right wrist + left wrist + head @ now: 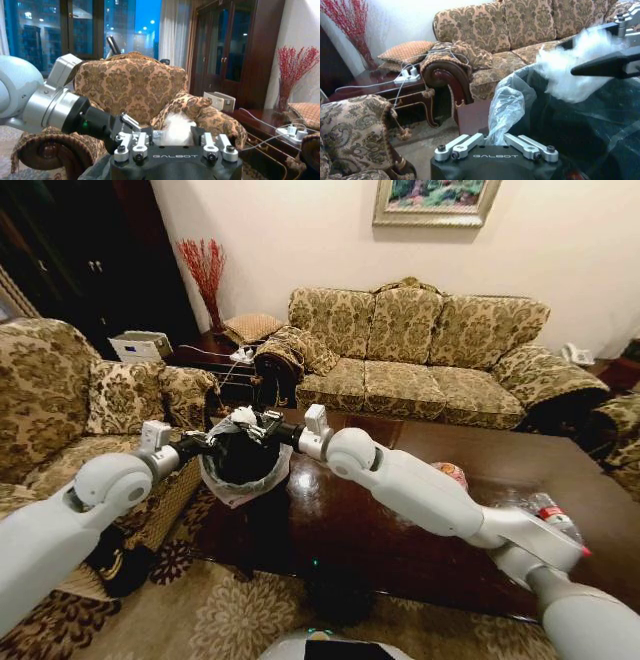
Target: Move to the front of the table and place the trash on the table into the trash bin.
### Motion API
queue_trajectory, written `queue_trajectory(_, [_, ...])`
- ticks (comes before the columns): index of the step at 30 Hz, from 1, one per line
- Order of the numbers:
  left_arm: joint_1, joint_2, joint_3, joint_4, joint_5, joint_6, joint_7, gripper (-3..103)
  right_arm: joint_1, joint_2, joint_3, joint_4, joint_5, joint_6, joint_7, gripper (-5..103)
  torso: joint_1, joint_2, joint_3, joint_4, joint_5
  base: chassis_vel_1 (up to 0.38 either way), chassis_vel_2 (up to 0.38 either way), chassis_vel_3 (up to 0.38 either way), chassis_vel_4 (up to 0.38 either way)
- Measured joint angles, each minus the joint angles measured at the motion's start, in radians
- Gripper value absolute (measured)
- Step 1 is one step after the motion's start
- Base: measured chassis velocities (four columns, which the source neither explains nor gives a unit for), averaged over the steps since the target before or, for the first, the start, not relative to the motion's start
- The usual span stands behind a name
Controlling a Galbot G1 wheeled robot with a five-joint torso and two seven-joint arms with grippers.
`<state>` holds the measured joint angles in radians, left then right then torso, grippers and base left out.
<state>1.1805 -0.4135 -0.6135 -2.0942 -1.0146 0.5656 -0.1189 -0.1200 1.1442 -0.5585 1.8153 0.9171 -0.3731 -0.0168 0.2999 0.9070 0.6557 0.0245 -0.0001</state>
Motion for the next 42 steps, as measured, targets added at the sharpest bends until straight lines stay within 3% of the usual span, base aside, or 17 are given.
queue_trajectory(1, [0.0,0.0,0.0,0.0,0.0,0.0,0.0,1,0.0,0.0,0.0,0.0,0.0,0.0,0.0,48,0.0,0.0,0.0,0.0,0.0,0.0,0.0,0.0,0.0])
queue_trajectory(3, [-0.001,-0.002,0.001,0.0,0.001,-0.001,0.0,1,0.001,-0.001,-0.003,0.0,0.0,0.0,0.0,59,0.0,0.0,0.0,-0.0001,0.0003,0.0,0.0,0.0,0.0])
queue_trajectory(5, [-0.002,-0.004,0.001,-0.001,0.001,-0.002,-0.001,1,0.001,-0.001,-0.005,0.001,0.001,0.001,0.001,59,0.0,0.0,0.0,-0.0001,0.0002,0.0,0.0,0.0,0.0])
queue_trajectory(13, [0.001,-0.019,0.002,-0.012,0.004,-0.002,-0.006,1,0.001,0.001,-0.008,0.028,0.037,0.006,0.039,96,0.0,0.0,0.0,0.0,0.0002,0.0,0.0,0.0,0.0])
queue_trajectory(22, [0.005,-0.029,-0.002,-0.023,0.008,-0.001,-0.007,1,-0.003,-0.016,-0.026,0.062,0.053,0.001,0.046,100,0.0,0.0,0.0,0.0,0.0002,0.0,0.0,0.0,0.0])
queue_trajectory(31, [0.008,-0.038,-0.004,-0.034,0.019,-0.001,-0.009,1,0.006,0.011,-0.068,0.036,0.053,0.031,0.074,100,0.0,0.0,0.0,0.0001,-0.0004,0.0,0.0,0.0,0.0])
queue_trajectory(34, [0.014,-0.039,-0.012,-0.041,0.019,0.0,-0.01,1,-0.001,0.032,-0.059,0.03,0.083,0.029,0.139,100,0.0,0.0,0.0,0.0002,0.0003,0.0,0.0,0.0,0.0])
queue_trajectory(37, [0.014,-0.042,-0.013,-0.041,0.019,0.001,-0.017,1,-0.002,0.029,-0.054,0.014,0.052,0.047,0.088,100,0.0,0.0,0.0,-0.0002,-0.0003,0.0,0.0,0.0,0.0])
queue_trajectory(39, [0.014,-0.042,-0.013,-0.042,0.019,0.001,-0.019,1,0.0,0.041,-0.042,0.01,0.065,0.061,0.101,100,0.0,0.0,0.0,-0.0003,-0.0001,0.0,0.0,0.0,0.0])
queue_trajectory(41, [0.013,-0.042,-0.011,-0.041,0.019,0.001,-0.019,1,0.023,0.04,-0.053,0.031,0.09,0.03,0.144,100,0.0,0.0,0.0,0.0003,0.0002,0.0,0.0,0.0,0.0])
queue_trajectory(42, [0.011,-0.043,-0.009,-0.039,0.02,0.001,-0.019,1,0.028,0.028,-0.057,0.031,0.075,0.015,0.111,100,0.0,0.0,0.0,0.0003,0.0,0.0,0.0,0.0,0.0])
